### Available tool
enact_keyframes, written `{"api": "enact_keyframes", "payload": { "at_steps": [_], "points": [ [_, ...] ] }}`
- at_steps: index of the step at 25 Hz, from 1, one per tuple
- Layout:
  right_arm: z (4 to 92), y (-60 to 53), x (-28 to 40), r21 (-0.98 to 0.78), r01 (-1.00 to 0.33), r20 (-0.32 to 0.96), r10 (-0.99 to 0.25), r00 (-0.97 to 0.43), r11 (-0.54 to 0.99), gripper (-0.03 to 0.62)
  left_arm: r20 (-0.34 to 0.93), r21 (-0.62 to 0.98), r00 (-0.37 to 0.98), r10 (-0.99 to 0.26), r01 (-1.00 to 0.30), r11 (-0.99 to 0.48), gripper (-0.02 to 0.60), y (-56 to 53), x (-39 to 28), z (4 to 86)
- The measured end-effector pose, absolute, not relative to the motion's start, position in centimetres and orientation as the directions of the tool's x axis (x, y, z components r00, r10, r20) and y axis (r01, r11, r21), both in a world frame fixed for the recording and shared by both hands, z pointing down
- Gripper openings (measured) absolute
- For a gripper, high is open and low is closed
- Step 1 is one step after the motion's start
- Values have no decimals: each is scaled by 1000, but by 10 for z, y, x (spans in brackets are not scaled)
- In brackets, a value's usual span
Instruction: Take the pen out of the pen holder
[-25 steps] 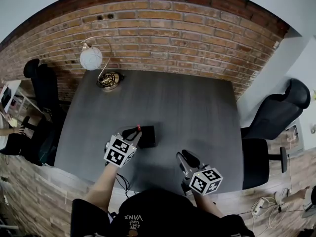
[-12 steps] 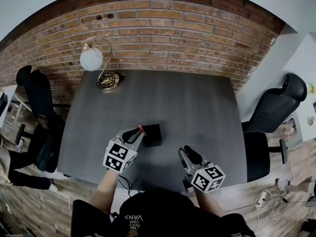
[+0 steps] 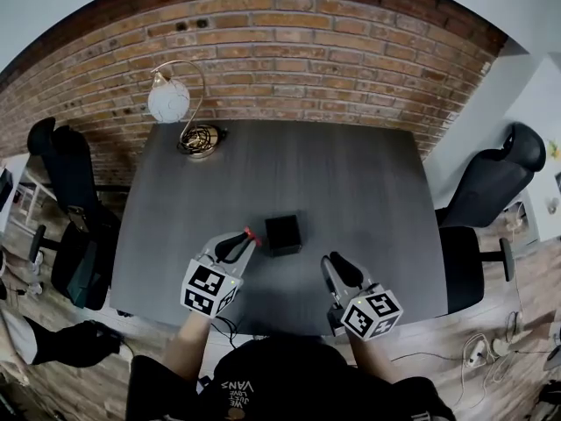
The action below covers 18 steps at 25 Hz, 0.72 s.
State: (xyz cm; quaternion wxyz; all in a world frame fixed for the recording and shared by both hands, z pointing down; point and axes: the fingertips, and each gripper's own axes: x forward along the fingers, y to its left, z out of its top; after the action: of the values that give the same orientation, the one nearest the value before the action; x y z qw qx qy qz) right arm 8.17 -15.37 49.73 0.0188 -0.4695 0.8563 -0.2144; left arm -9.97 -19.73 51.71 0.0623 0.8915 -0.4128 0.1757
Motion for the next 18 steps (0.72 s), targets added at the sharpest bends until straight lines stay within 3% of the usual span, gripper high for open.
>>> {"api": "enact_keyframes", "payload": {
  "at_steps": [8, 18],
  "points": [
    [494, -147, 65, -367, -809, 150, -830, -538, 458, 9, 355, -18, 603, -714, -760, -650, 114, -179, -120, 522],
    [499, -133, 46, -361, -823, 162, -840, -518, 438, 2, 342, 23, 616, -710, -760, -649, 114, -153, -139, 531]
  ]
}}
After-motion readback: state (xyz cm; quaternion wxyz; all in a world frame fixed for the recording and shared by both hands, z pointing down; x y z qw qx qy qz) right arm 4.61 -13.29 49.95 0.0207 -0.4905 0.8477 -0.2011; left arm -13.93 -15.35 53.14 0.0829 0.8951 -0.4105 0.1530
